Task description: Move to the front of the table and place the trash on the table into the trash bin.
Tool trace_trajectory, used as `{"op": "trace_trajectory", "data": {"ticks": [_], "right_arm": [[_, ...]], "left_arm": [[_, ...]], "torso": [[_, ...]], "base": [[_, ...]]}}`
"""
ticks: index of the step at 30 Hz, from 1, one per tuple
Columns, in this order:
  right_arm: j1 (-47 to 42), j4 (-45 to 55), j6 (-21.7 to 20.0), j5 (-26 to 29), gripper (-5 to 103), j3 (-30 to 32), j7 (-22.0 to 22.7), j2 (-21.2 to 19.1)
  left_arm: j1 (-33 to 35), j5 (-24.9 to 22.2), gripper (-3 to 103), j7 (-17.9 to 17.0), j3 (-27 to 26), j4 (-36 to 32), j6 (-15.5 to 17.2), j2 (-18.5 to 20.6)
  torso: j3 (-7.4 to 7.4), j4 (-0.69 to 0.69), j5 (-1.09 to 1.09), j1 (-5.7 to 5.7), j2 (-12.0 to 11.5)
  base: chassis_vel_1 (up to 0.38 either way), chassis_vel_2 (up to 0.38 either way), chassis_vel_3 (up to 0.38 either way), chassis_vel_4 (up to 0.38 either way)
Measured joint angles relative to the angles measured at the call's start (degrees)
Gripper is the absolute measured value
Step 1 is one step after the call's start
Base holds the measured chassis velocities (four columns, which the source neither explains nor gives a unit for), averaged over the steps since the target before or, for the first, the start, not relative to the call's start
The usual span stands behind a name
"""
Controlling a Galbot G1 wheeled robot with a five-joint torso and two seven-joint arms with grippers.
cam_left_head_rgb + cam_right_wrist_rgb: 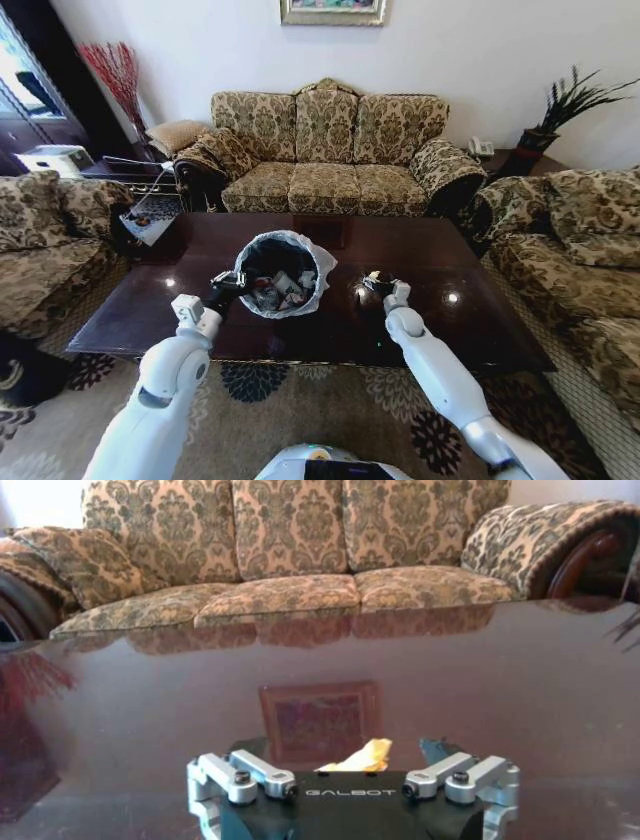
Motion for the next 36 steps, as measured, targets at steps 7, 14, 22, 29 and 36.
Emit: {"op": "trace_trajectory", "data": {"ticks": [7,14,22,29,36], "right_arm": [[0.7,-4.8,2.3,-2.9,76,0.5,-1.8,1.6],[1.4,-7.6,3.1,-3.3,48,1.1,-3.1,2.0],[1.7,-9.1,3.6,-3.3,21,1.7,-3.9,2.2],[1.7,-8.8,4.0,-3.3,1,2.1,-3.9,2.2],[1.3,-5.2,4.3,-3.1,0,2.2,-3.6,0.5]], "left_arm": [[-0.2,0.0,1,0.1,-0.3,0.1,-0.1,0.2],[-0.3,0.0,1,0.2,-0.3,0.4,-0.2,0.2],[-0.4,-0.1,1,0.2,-0.4,0.4,-0.2,0.2],[-0.3,-0.1,1,0.2,-0.6,0.0,-0.2,0.3],[0.0,-0.1,1,0.2,-0.5,-0.6,-0.2,0.1]], "torso": [[0.0,-0.04,0.01,0.0,0.0],[0.0,-0.02,0.01,-0.01,0.0],[0.0,-0.03,0.01,0.0,0.0],[0.0,-0.03,0.02,0.0,0.0],[0.0,-0.04,0.01,0.0,0.0]], "base": [[0.0,0.0,0.0,0.0],[0.0,0.0,0.0,0.0],[0.0,0.0,0.0,0.0],[0.0,0.0,0.0,0.0],[0.0,0.0,0.0,0.0]]}}
